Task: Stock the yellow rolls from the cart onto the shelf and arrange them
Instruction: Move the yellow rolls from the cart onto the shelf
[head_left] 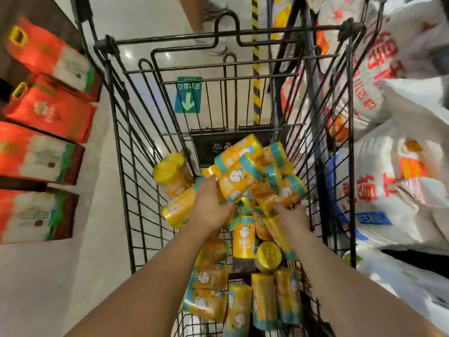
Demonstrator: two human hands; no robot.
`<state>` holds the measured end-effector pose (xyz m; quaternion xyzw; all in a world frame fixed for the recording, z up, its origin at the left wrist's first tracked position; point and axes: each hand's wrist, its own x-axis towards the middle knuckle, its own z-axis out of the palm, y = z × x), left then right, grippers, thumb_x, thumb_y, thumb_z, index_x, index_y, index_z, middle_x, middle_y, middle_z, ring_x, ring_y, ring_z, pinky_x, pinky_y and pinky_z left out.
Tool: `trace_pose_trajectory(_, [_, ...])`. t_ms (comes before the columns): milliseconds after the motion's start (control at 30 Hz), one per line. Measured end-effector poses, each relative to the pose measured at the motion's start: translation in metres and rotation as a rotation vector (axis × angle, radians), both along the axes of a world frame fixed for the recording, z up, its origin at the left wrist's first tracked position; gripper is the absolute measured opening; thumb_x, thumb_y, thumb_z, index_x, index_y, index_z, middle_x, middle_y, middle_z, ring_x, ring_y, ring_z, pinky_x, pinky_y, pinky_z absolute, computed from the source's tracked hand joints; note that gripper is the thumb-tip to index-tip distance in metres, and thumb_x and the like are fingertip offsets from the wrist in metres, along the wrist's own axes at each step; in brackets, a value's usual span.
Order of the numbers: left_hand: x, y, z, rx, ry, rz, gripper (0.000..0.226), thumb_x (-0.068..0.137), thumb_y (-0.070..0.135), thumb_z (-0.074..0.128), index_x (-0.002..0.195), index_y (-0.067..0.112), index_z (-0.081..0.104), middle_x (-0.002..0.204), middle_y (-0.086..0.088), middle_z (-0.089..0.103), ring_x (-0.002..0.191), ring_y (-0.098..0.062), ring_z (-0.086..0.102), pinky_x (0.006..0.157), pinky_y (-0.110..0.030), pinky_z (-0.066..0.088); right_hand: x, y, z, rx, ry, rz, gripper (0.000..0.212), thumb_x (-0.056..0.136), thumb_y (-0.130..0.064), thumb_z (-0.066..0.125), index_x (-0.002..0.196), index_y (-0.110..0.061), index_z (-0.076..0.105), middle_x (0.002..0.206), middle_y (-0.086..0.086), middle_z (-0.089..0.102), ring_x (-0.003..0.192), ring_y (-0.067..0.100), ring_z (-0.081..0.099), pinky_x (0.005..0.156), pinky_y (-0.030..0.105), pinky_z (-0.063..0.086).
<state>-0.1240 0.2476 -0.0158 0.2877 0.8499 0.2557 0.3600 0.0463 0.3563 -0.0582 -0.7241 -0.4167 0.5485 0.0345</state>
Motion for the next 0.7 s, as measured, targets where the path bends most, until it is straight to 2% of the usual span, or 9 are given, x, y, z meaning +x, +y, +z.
trace_pose_trajectory(100, [-0.002,0.006,-0.014,-0.04,-0.048,0.0,0.076,0.079,0.02,0.077,0.144,0.015,0.037,0.135,-0.008,0.05,0.123,-0.026,0.049,0.096,-0.028,0.04,-0.003,0.007,-0.003,-0.08,0.06,-0.032,0.067,0.085,-0.026,0.076,0.141,-0.011,0.042,0.132,0.009,0.056,0.123,0.032,0.053,0.092,0.038,0.045])
trace_pose_trajectory(167, [-0.003,0.006,-0.022,-0.062,-0.071,0.02,0.083,0.075,0.025,0.08,0.143,0.022,0.032,0.132,-0.006,0.051,0.118,-0.026,0.052,0.099,-0.04,0.048,-0.007,0.011,-0.006,-0.125,0.079,-0.063,0.078,0.079,-0.031,0.082,0.141,-0.013,0.039,0.13,0.008,0.056,0.121,0.032,0.054,0.099,0.045,0.047])
trace_pose_trajectory(233, [-0.004,0.007,-0.026,-0.071,-0.072,0.034,0.083,0.073,0.026,0.082,0.138,0.027,0.03,0.127,-0.006,0.052,0.111,-0.026,0.056,0.092,-0.047,0.053,-0.01,0.014,-0.012,-0.134,0.062,-0.078,0.085,0.073,-0.035,0.085,0.14,-0.012,0.04,0.131,0.01,0.057,0.119,0.033,0.055,0.099,0.046,0.047])
trace_pose_trajectory(300, [-0.003,0.009,-0.029,-0.082,-0.044,0.048,0.079,0.073,0.025,0.083,0.133,0.028,0.032,0.124,-0.005,0.054,0.108,-0.025,0.057,0.088,-0.048,0.055,-0.015,0.016,-0.016,-0.131,0.032,-0.103,0.091,0.07,-0.04,0.087,0.14,-0.009,0.039,0.131,0.013,0.057,0.119,0.034,0.055,0.096,0.044,0.048])
trace_pose_trajectory(400, [0.001,0.01,-0.029,-0.08,-0.032,0.063,0.08,0.063,0.035,0.087,0.126,0.029,0.039,0.121,-0.001,0.053,0.11,-0.024,0.055,0.086,-0.049,0.054,-0.019,0.019,-0.023,-0.143,0.036,-0.148,0.102,0.06,-0.045,0.091,0.14,-0.009,0.038,0.131,0.016,0.058,0.117,0.035,0.056,0.1,0.052,0.048])
trace_pose_trajectory(533, [0.01,0.004,-0.025,-0.015,-0.049,0.094,0.074,0.062,0.041,0.086,0.12,0.024,0.044,0.116,0.001,0.045,0.107,-0.022,0.053,0.084,-0.047,0.054,-0.018,0.018,-0.02,-0.141,0.06,-0.218,0.092,0.068,-0.035,0.089,0.14,-0.008,0.038,0.13,0.016,0.057,0.115,0.035,0.057,0.097,0.049,0.05])
trace_pose_trajectory(633, [0.017,-0.005,-0.012,0.024,-0.127,0.213,0.073,0.054,0.057,0.078,0.112,0.031,0.044,0.116,0.0,0.046,0.103,-0.021,0.056,0.079,-0.047,0.057,-0.016,0.015,-0.015,-0.118,0.076,-0.263,0.089,0.074,-0.031,0.084,0.142,-0.008,0.032,0.127,0.012,0.051,0.115,0.034,0.053,0.093,0.045,0.048])
trace_pose_trajectory(700, [0.018,-0.013,-0.002,0.043,-0.168,0.298,0.074,0.052,0.063,0.074,0.113,0.034,0.044,0.118,0.0,0.049,0.104,-0.022,0.059,0.08,-0.047,0.058,-0.016,0.011,-0.006,-0.093,0.092,-0.305,0.086,0.077,-0.03,0.081,0.143,-0.008,0.031,0.133,0.014,0.048,0.108,0.03,0.049,0.097,0.047,0.048])
